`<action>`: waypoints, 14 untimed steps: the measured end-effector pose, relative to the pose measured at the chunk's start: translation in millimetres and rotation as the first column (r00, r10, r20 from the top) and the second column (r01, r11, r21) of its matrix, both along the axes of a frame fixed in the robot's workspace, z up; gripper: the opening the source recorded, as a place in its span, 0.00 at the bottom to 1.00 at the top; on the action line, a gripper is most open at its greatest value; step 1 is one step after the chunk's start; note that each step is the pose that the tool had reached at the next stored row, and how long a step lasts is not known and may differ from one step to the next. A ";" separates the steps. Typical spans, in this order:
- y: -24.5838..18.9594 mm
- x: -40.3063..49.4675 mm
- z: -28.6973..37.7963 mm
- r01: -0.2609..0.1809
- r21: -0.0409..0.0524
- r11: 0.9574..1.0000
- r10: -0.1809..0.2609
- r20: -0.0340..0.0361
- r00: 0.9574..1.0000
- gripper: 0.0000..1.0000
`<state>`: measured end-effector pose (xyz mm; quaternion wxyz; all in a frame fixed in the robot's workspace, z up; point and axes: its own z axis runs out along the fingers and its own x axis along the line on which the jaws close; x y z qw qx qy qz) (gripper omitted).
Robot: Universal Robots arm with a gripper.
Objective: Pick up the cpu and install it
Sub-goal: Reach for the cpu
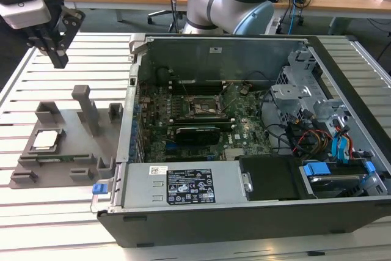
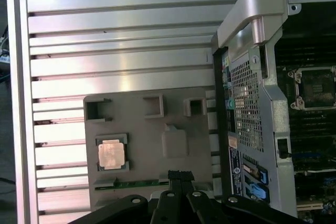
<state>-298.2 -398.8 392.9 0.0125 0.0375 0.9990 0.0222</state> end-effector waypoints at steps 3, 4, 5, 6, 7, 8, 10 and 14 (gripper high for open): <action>0.0 -2.5 0.0 0.000 0.000 1.000 0.000 0.000 1.000 0.11; 0.0 -4.2 0.0 0.000 0.000 1.000 0.000 0.000 1.000 0.11; 0.0 -6.8 0.0 0.000 0.000 1.000 0.000 0.000 1.000 0.11; 0.0 -8.2 0.0 0.000 0.000 1.000 0.000 0.000 1.000 0.11; 0.0 -9.9 0.0 0.000 0.000 1.000 0.000 0.000 1.000 0.11; 0.0 -11.8 0.0 0.000 0.000 1.000 0.000 0.000 1.000 0.11; 0.0 -18.0 0.0 0.000 0.000 1.000 0.000 0.000 1.000 0.11; 0.0 -26.5 -0.1 0.000 0.000 1.000 0.000 0.000 1.000 0.11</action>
